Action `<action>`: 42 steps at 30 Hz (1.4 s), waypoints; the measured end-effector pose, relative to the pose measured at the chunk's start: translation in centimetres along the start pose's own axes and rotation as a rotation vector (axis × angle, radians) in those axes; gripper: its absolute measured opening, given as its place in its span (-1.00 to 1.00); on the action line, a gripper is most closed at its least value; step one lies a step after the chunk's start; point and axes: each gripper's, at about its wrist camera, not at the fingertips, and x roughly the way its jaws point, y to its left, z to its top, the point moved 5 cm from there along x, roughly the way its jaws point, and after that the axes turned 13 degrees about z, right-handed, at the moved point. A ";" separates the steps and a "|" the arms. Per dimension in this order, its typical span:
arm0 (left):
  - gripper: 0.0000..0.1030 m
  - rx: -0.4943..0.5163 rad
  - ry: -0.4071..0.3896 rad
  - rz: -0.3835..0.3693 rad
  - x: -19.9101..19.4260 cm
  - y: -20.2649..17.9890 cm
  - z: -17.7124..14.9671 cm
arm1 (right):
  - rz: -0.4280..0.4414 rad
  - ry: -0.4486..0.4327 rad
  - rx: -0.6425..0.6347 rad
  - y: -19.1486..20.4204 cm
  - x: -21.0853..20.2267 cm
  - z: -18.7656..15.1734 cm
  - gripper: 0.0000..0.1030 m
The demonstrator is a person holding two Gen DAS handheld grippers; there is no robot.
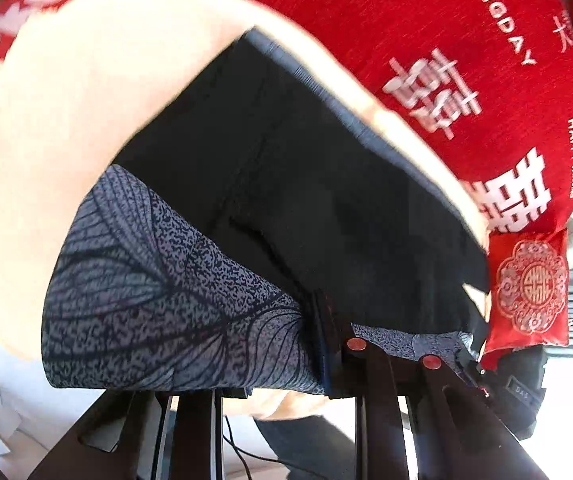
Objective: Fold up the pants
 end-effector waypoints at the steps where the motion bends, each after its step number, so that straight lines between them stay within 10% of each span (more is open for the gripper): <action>1: -0.53 0.004 -0.019 0.004 -0.4 -0.6 0.7 | -0.006 0.018 -0.029 0.7 0.0 1.0 -0.87; 15: -0.31 -0.059 -0.204 0.158 7.1 -4.8 14.8 | -0.104 0.254 -0.087 0.0 10.2 21.1 -0.80; 23: -0.18 -0.074 -0.192 0.281 11.5 -4.7 18.5 | -0.148 0.308 -0.060 -4.7 14.1 25.0 -0.79; 27: 0.29 -0.096 -0.253 0.354 7.1 -3.7 17.4 | -0.211 0.352 -0.281 -0.6 12.7 23.4 0.21; 36: 0.29 0.122 -0.192 0.423 10.6 -7.2 16.4 | -0.284 0.489 -0.400 -0.1 17.0 20.3 -0.33; 42: 0.29 0.164 -0.219 0.532 13.7 -8.4 17.6 | -0.320 0.325 -0.326 -0.7 17.2 24.9 -0.44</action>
